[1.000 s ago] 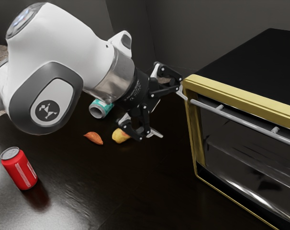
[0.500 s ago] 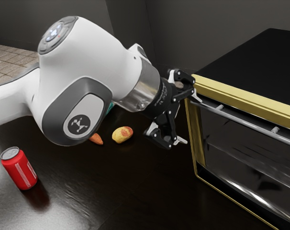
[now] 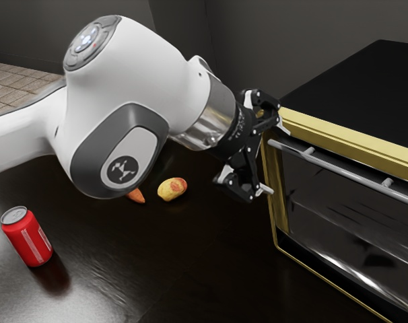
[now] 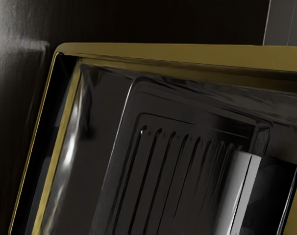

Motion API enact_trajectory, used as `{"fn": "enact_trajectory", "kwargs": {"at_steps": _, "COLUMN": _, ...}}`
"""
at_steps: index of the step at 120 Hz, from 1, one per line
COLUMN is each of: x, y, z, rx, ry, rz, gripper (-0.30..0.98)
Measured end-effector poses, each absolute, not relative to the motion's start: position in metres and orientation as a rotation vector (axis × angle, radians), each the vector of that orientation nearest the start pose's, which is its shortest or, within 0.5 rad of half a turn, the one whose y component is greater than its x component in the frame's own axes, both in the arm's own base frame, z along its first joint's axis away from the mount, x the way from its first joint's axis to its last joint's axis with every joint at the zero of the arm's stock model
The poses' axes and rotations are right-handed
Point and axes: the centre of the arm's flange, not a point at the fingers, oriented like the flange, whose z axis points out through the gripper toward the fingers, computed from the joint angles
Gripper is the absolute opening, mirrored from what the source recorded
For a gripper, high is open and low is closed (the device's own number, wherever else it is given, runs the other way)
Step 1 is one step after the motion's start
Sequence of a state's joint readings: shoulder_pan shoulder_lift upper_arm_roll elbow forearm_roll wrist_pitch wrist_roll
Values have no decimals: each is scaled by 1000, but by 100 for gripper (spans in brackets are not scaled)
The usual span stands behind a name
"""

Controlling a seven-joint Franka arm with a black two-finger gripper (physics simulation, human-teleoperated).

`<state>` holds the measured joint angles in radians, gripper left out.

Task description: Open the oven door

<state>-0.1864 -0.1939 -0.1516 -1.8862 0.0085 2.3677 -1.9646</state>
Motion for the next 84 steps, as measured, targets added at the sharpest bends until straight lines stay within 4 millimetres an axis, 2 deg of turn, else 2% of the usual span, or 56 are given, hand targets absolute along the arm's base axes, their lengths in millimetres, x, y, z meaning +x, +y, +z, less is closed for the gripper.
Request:
{"fn": "enact_trajectory", "kwargs": {"at_steps": 36, "x": 519, "y": -190, "z": 640, "rx": 1740, "ry": 1861, "rz": 360, "gripper": 68}}
{"fn": "enact_trajectory", "kwargs": {"at_steps": 42, "x": 511, "y": -184, "z": 632, "rx": 1743, "ry": 1876, "rz": 369, "gripper": 68}}
{"fn": "enact_trajectory", "kwargs": {"at_steps": 51, "x": 483, "y": -172, "z": 620, "rx": 1741, "ry": 1899, "rz": 407, "gripper": 68}}
{"fn": "enact_trajectory", "kwargs": {"at_steps": 68, "x": 426, "y": -163, "z": 606, "rx": 1681, "ry": 1942, "rz": 482, "gripper": 68}}
{"fn": "enact_trajectory", "kwargs": {"at_steps": 84, "x": 351, "y": -175, "z": 596, "rx": 1460, "ry": 1989, "rz": 660, "gripper": 68}}
